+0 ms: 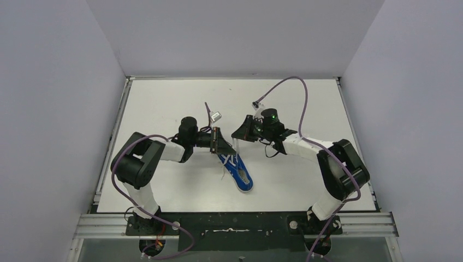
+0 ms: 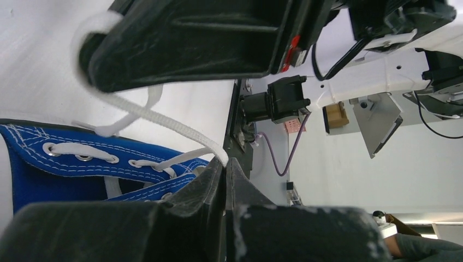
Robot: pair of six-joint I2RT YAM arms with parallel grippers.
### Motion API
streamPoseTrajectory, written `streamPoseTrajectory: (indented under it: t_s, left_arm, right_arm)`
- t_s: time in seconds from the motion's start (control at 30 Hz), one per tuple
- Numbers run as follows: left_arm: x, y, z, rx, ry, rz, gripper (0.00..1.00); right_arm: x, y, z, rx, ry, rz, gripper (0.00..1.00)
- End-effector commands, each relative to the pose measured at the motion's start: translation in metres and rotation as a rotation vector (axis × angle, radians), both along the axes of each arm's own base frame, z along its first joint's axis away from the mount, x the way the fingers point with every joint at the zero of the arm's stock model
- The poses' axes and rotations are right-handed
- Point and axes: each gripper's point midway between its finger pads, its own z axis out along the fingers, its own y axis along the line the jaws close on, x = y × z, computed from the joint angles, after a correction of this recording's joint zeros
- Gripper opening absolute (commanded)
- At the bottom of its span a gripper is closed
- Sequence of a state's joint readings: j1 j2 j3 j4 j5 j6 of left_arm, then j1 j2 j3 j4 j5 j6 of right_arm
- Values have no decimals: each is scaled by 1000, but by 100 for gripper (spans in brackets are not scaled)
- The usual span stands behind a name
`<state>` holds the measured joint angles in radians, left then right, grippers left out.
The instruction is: Tie the shoes
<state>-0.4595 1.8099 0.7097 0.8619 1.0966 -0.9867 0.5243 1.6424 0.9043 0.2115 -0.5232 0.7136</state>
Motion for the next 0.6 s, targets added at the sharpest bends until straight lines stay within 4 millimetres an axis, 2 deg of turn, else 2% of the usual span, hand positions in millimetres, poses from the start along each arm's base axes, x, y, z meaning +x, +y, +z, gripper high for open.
streamPoseTrajectory:
  t_s: [0.0, 0.2, 0.37, 0.57]
  left_arm:
    - [5, -6, 27, -46, -110, 0, 0]
    - [3, -6, 24, -51, -97, 14, 0]
    - [4, -3, 24, -43, -98, 27, 0]
    - [4, 2, 22, 3, -111, 34, 0]
  right_arm:
    - [3, 26, 24, 214, 67, -68, 0]
    - [-28, 37, -4, 234, 266, 73, 0]
    - [-62, 47, 4, 308, 332, 288, 0]
    - [-85, 32, 8, 333, 336, 384, 0]
